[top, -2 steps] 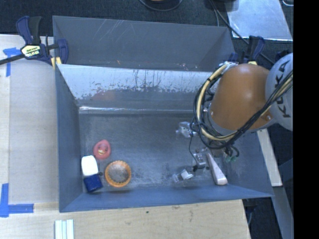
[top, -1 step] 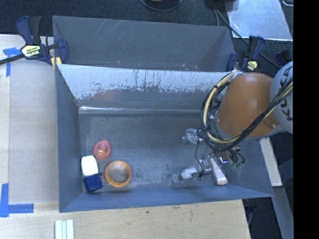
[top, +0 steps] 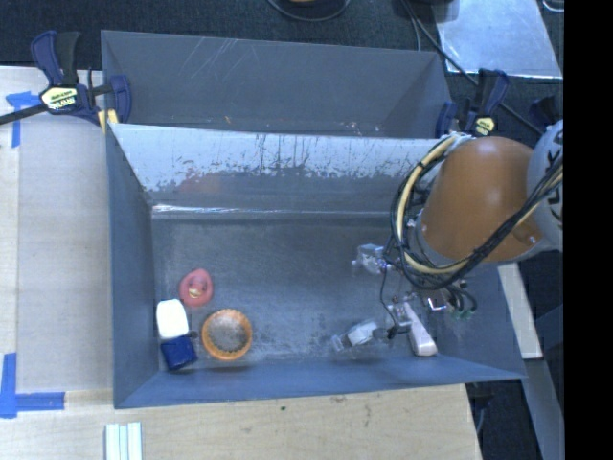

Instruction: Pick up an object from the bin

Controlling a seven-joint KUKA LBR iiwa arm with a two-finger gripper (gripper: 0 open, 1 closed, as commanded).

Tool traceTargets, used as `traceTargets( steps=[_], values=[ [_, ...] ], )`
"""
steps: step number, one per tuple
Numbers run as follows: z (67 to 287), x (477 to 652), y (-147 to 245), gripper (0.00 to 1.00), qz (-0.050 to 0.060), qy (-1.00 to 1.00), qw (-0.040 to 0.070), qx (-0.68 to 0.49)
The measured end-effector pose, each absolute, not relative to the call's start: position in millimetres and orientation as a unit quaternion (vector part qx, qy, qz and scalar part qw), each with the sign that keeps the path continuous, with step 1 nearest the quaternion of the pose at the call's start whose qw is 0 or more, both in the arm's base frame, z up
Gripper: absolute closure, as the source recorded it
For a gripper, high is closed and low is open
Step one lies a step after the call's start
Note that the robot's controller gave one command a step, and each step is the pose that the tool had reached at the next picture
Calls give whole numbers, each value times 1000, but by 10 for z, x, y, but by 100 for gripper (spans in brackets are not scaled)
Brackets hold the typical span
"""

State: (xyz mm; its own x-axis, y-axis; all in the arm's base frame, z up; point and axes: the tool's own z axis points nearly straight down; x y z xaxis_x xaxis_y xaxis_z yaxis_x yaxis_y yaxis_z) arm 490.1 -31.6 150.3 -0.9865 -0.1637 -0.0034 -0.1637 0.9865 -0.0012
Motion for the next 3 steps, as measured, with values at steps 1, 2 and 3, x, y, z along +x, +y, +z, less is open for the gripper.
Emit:
traceTargets(
  steps=[1, 2, 3],
  values=[
    [1131, 4877, -747, 0, -1, 996, -5, -83],
    [977, 4870, -750, 0, -1, 992, 1, -129],
    [697, 4906, -473, 0, 0, 991, -4, -136]
  ],
)
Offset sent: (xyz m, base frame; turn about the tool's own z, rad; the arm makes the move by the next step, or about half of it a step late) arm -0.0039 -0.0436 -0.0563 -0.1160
